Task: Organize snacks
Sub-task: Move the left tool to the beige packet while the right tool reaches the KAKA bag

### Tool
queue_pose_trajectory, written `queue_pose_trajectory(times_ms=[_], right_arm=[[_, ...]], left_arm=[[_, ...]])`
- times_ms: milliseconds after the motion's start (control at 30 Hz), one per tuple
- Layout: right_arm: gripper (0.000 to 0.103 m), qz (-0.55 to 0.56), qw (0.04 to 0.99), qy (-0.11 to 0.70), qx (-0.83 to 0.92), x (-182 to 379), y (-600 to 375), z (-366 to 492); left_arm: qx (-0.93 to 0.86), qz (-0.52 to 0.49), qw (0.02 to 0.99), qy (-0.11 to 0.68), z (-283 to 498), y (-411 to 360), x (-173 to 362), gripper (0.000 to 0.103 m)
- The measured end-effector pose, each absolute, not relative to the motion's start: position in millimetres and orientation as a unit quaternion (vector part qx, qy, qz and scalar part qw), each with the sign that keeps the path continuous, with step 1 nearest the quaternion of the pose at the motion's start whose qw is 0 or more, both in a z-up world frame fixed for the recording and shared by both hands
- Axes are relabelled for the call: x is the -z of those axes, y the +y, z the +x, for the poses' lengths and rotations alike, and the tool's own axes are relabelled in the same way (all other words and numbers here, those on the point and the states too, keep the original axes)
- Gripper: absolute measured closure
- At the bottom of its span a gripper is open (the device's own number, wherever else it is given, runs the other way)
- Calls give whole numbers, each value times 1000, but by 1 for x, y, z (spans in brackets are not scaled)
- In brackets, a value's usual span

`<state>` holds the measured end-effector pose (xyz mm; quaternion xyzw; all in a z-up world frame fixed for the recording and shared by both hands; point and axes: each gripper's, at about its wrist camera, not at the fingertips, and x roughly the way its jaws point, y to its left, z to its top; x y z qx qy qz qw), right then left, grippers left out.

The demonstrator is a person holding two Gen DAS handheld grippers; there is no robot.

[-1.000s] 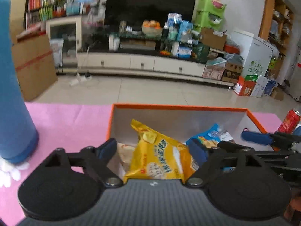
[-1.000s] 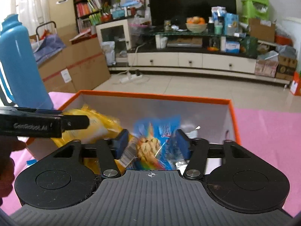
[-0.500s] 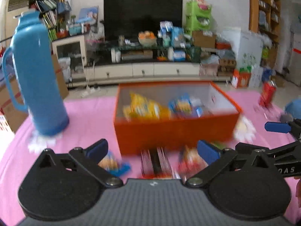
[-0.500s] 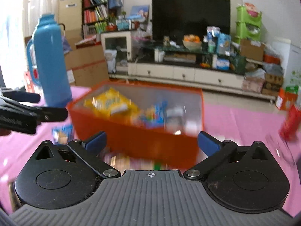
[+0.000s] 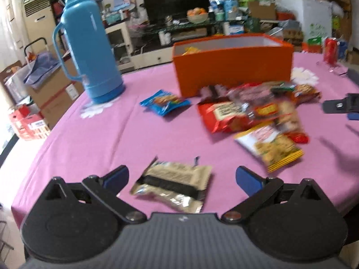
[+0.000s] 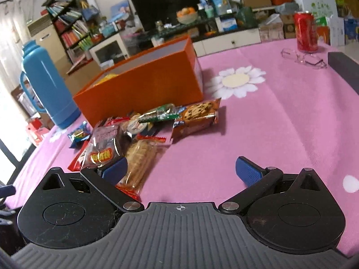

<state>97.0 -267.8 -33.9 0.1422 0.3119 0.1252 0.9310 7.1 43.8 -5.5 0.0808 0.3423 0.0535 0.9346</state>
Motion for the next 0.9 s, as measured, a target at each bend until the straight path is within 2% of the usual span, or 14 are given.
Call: queue_pose_trajectory(times_ms=[200, 433, 500, 600, 767, 867, 900], right_arm=[[11, 128, 930, 319, -131, 33, -257, 102], [11, 113, 925, 329, -150, 35, -248, 102], [11, 105, 924, 330, -161, 32, -240, 100], [11, 94, 917, 340, -186, 31, -219, 98], [12, 76, 899, 354, -245, 29, -170, 89], [19, 66, 892, 354, -272, 27, -146, 86], [25, 56, 892, 355, -273, 28, -138, 87]], left_arm=[[-52, 16, 924, 378, 21, 75, 17, 3], [-12, 16, 918, 396, 52, 88, 32, 2], [-19, -6, 916, 401, 51, 95, 39, 13], [-30, -22, 922, 386, 42, 100, 41, 23], [-48, -37, 925, 374, 40, 111, 42, 24], [-59, -48, 927, 367, 39, 122, 43, 21], [-61, -53, 928, 363, 38, 126, 43, 20]])
